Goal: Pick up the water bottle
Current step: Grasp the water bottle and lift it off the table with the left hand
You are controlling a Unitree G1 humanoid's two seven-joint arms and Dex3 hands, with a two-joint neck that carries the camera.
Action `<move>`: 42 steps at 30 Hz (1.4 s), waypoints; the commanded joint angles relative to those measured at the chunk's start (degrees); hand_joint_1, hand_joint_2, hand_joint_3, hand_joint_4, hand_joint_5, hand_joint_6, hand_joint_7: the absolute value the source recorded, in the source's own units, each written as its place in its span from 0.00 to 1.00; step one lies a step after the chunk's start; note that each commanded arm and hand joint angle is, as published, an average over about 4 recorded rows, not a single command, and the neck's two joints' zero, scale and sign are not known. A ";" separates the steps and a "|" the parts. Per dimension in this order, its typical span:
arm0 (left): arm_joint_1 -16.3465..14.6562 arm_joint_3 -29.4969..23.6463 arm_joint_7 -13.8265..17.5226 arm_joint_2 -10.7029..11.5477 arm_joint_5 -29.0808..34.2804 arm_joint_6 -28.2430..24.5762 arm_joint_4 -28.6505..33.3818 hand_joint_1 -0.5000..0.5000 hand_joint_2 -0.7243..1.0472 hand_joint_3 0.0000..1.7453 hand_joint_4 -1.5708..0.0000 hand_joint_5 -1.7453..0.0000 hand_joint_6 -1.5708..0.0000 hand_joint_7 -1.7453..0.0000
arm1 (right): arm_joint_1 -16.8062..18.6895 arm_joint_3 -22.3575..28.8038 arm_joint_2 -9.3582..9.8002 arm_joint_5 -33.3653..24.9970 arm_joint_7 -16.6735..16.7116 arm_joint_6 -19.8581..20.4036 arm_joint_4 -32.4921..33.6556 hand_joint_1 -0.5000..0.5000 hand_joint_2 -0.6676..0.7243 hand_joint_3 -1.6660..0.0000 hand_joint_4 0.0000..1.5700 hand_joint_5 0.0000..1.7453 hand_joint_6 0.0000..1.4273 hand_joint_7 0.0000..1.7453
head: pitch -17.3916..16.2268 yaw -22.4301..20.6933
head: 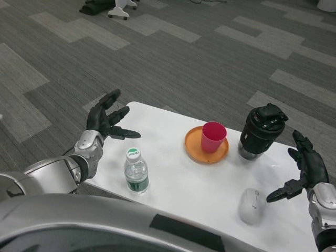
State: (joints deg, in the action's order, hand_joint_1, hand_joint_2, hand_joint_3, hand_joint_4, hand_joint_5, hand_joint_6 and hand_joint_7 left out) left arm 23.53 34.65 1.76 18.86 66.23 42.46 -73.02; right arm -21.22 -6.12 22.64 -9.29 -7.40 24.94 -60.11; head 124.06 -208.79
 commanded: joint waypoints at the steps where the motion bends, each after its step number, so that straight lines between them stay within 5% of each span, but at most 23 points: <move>1: -1.16 -0.33 -0.22 0.65 0.92 -0.27 -0.41 1.00 0.40 0.05 1.00 1.00 1.00 1.00 | -1.20 -0.12 0.03 -0.38 0.11 -0.24 -0.35 0.29 0.86 0.90 0.02 0.33 0.00 0.00 | 0.10 -0.16; 18: -4.90 -0.40 0.24 1.55 1.58 -0.27 -1.55 1.00 0.44 0.05 1.00 1.00 1.00 0.97 | -1.20 -0.45 0.03 -0.38 0.11 -0.24 -0.73 0.29 0.86 0.90 0.02 0.33 0.00 0.00 | -1.24 -0.73; 24: -8.33 -1.03 4.70 4.43 1.66 0.08 -0.41 1.00 0.40 0.01 1.00 1.00 1.00 1.00 | -1.59 -0.95 0.03 -0.38 0.02 -0.24 -1.85 0.29 0.86 0.90 0.02 0.33 0.00 0.00 | -2.11 -1.94; 35: -9.38 -2.53 7.21 6.36 3.55 -0.58 -1.73 1.00 0.40 0.05 1.00 1.00 1.00 1.00 | -2.08 -1.53 -0.05 -0.38 -0.07 -0.24 -2.60 0.29 0.86 0.90 0.02 0.33 0.00 0.00 | -2.83 -2.45; 42: -9.38 -0.59 14.06 9.79 -1.94 -2.16 0.60 1.00 0.33 0.05 0.98 1.00 1.00 1.00 | -2.12 -1.53 -0.05 -0.38 -0.11 -0.24 -2.99 0.29 0.86 0.90 0.02 0.33 0.00 0.00 | -3.16 -2.69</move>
State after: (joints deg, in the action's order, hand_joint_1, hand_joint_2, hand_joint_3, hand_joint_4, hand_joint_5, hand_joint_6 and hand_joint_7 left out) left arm 13.91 33.18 13.83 26.70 65.90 40.84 -73.61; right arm -21.91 -7.65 22.61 -9.30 -7.50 24.93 -62.85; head 120.99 -211.36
